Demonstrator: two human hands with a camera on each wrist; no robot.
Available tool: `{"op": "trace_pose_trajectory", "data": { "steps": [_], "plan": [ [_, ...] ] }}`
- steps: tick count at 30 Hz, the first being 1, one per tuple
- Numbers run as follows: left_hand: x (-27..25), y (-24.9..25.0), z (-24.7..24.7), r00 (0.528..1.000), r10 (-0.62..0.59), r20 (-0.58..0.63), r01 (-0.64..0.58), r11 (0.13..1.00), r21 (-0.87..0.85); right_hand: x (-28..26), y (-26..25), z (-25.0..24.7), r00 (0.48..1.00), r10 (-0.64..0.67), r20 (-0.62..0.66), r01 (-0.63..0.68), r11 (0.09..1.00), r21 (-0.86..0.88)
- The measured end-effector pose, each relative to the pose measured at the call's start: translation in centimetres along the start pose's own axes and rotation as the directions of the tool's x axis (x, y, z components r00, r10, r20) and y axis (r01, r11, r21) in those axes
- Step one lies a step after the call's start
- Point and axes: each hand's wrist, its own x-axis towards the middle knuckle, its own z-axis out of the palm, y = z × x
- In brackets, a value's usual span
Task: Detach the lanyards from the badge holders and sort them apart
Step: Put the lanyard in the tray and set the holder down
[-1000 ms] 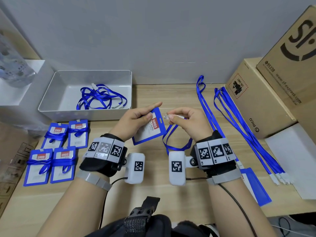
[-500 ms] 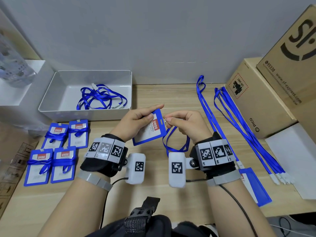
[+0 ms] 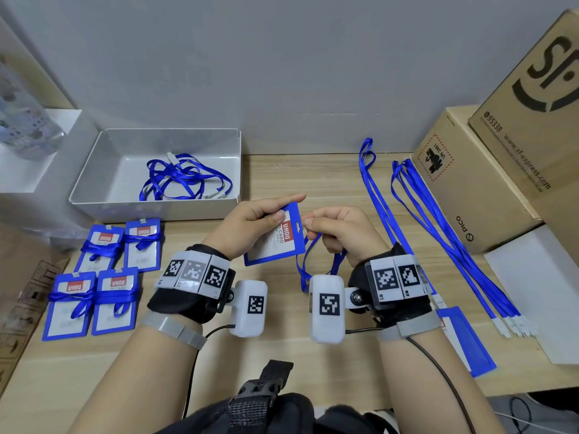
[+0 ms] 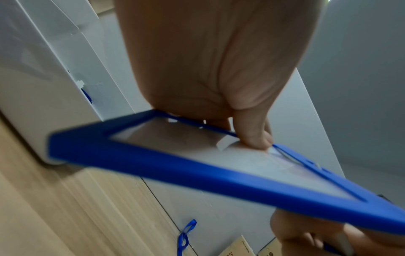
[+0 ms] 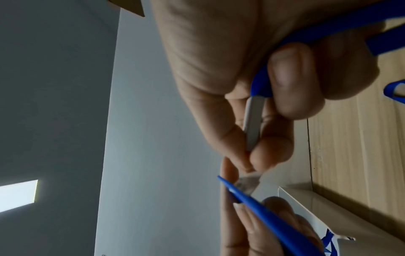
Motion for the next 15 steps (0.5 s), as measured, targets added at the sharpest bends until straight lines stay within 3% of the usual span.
{"op": "trace_pose_trajectory", "data": {
  "steps": [10, 15],
  "plan": [
    [0.2, 0.06, 0.29, 1.0, 0.022, -0.002, -0.022, 0.999, 0.024, 0.35, 0.66, 0.07, 0.998, 0.06, 0.031, -0.064, 0.987, 0.148],
    [0.3, -0.07, 0.2, 1.0, 0.026, -0.007, -0.025, 0.999, 0.047, 0.56, 0.9, 0.07, 0.998, 0.017, 0.06, -0.025, 0.99, 0.14]
  ]
}}
